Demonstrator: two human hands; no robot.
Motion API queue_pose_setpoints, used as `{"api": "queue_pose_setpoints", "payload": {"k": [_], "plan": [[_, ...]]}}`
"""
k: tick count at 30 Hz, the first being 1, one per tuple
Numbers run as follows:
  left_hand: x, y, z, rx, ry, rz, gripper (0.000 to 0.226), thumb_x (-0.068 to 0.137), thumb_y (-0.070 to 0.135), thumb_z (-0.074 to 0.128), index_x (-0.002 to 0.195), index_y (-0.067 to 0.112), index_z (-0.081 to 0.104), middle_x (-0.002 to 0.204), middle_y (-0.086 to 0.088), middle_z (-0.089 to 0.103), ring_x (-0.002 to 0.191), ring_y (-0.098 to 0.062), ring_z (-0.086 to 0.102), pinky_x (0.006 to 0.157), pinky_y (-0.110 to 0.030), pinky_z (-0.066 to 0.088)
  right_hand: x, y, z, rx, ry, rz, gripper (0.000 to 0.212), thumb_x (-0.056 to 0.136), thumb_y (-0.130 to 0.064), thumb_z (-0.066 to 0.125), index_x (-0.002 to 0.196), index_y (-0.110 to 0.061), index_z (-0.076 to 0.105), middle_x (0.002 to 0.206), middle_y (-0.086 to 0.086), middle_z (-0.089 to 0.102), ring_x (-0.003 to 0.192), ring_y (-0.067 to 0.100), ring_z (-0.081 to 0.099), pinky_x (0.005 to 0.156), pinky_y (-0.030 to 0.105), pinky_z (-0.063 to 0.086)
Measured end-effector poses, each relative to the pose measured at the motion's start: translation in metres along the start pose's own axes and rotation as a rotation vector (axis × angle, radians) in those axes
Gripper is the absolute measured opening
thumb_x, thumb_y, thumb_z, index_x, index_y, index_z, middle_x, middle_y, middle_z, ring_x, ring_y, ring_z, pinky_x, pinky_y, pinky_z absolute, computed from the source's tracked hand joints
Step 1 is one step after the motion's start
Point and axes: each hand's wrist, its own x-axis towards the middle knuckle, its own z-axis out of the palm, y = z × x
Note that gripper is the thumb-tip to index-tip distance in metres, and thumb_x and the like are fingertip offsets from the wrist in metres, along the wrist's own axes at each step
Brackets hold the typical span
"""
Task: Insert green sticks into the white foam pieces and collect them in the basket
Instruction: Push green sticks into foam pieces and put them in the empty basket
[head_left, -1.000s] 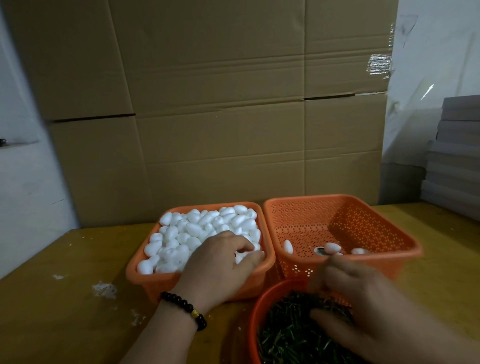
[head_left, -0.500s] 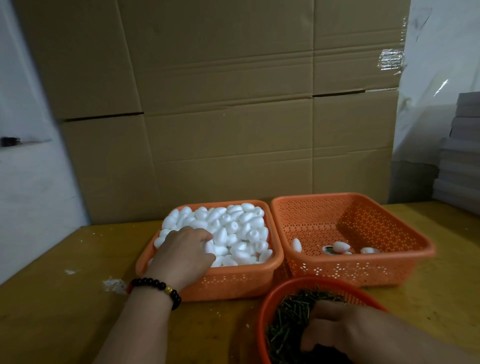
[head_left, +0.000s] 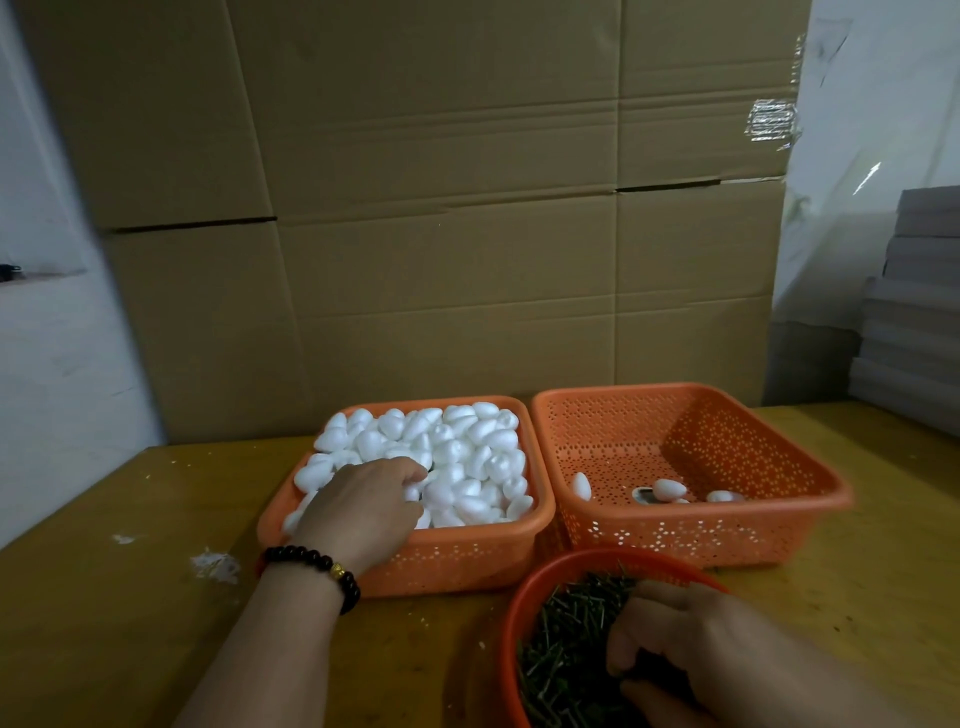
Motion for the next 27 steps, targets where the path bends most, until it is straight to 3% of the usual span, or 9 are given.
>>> {"api": "queue_pose_setpoints", "payload": {"k": [5, 6, 8, 10, 15, 19, 21, 25, 27], "plan": [[0.002, -0.002, 0.001, -0.008, -0.009, -0.002, 0.039, 0.092, 0.022, 0.048, 0.128, 0.036, 0.055, 0.123, 0.011, 0.063, 0.113, -0.01, 0.056, 0.095, -0.034, 0.047, 0.001, -0.003, 0.007, 0.106, 0.198, -0.074, 0.024, 0.069, -0.052, 0.058, 0.092, -0.051, 0.054, 0.085, -0.039, 0.055, 0.089, -0.014, 0.056, 0.099, 0.069, 0.031], [0.002, -0.002, 0.001, -0.013, 0.0, -0.005, 0.038, 0.092, 0.021, 0.048, 0.126, 0.036, 0.056, 0.122, 0.011, 0.063, 0.112, -0.01, 0.056, 0.095, -0.034, 0.047, 0.004, -0.005, 0.008, 0.125, 0.253, -0.089, 0.024, 0.07, -0.05, 0.059, 0.093, -0.048, 0.055, 0.086, -0.037, 0.055, 0.086, -0.012, 0.057, 0.097, 0.064, 0.038], [0.002, -0.001, 0.003, -0.022, 0.032, -0.007, 0.035, 0.093, 0.02, 0.048, 0.123, 0.034, 0.058, 0.122, 0.01, 0.063, 0.111, -0.01, 0.056, 0.094, -0.032, 0.048, 0.006, -0.006, 0.01, 0.202, 0.307, -0.135, 0.023, 0.071, -0.044, 0.06, 0.094, -0.045, 0.054, 0.087, -0.033, 0.055, 0.08, -0.009, 0.057, 0.085, 0.037, 0.053], [0.002, 0.0, 0.004, -0.024, 0.096, -0.003, 0.033, 0.095, 0.019, 0.048, 0.123, 0.032, 0.059, 0.122, 0.009, 0.063, 0.111, -0.01, 0.056, 0.092, -0.028, 0.047, 0.005, -0.005, 0.007, 0.258, 0.3, -0.133, 0.026, 0.072, -0.039, 0.064, 0.095, -0.044, 0.055, 0.089, -0.03, 0.056, 0.078, -0.01, 0.057, 0.069, 0.017, 0.052], [-0.002, 0.009, -0.004, -0.092, 0.302, 0.02, 0.031, 0.098, 0.021, 0.045, 0.124, 0.031, 0.059, 0.122, 0.009, 0.061, 0.106, -0.009, 0.057, 0.079, -0.023, 0.043, 0.002, -0.001, 0.004, 0.328, 0.377, -0.148, 0.024, 0.079, -0.032, 0.064, 0.1, -0.041, 0.058, 0.1, -0.027, 0.058, 0.088, -0.011, 0.059, 0.075, 0.012, 0.049], [-0.007, 0.022, -0.014, -0.458, 0.383, 0.064, 0.023, 0.096, 0.018, 0.052, 0.112, 0.031, 0.065, 0.105, 0.014, 0.066, 0.091, -0.003, 0.06, 0.073, -0.018, 0.046, 0.004, 0.005, 0.01, 0.312, 0.474, -0.183, 0.03, 0.075, -0.018, 0.069, 0.103, -0.031, 0.067, 0.11, -0.017, 0.062, 0.111, -0.017, 0.046, 0.096, 0.0, 0.028], [-0.01, 0.032, -0.016, -0.758, 0.362, 0.057, 0.023, 0.095, 0.013, 0.055, 0.099, 0.032, 0.068, 0.092, 0.013, 0.07, 0.081, -0.003, 0.063, 0.068, -0.016, 0.047, 0.004, 0.005, 0.009, 0.333, 0.486, -0.166, 0.026, 0.081, -0.022, 0.063, 0.106, -0.029, 0.067, 0.11, -0.013, 0.063, 0.11, -0.009, 0.051, 0.097, 0.001, 0.03], [-0.017, 0.054, -0.016, -1.561, 0.058, -0.084, 0.021, 0.095, 0.003, 0.052, 0.095, 0.013, 0.071, 0.078, -0.002, 0.071, 0.071, -0.013, 0.062, 0.062, -0.025, 0.053, 0.005, 0.009, 0.011, 0.337, 0.565, -0.197, 0.027, 0.084, -0.028, 0.056, 0.109, -0.035, 0.063, 0.113, -0.014, 0.061, 0.115, -0.006, 0.051, 0.104, 0.022, 0.036], [-0.02, 0.061, -0.016, -1.821, -0.093, -0.173, 0.019, 0.095, 0.003, 0.051, 0.095, 0.006, 0.069, 0.077, -0.007, 0.071, 0.067, -0.016, 0.063, 0.06, -0.024, 0.055, 0.005, 0.005, 0.017, 0.316, 0.574, -0.207, 0.027, 0.083, -0.028, 0.056, 0.108, -0.037, 0.063, 0.116, -0.014, 0.061, 0.122, -0.005, 0.047, 0.111, 0.032, 0.029]]}}
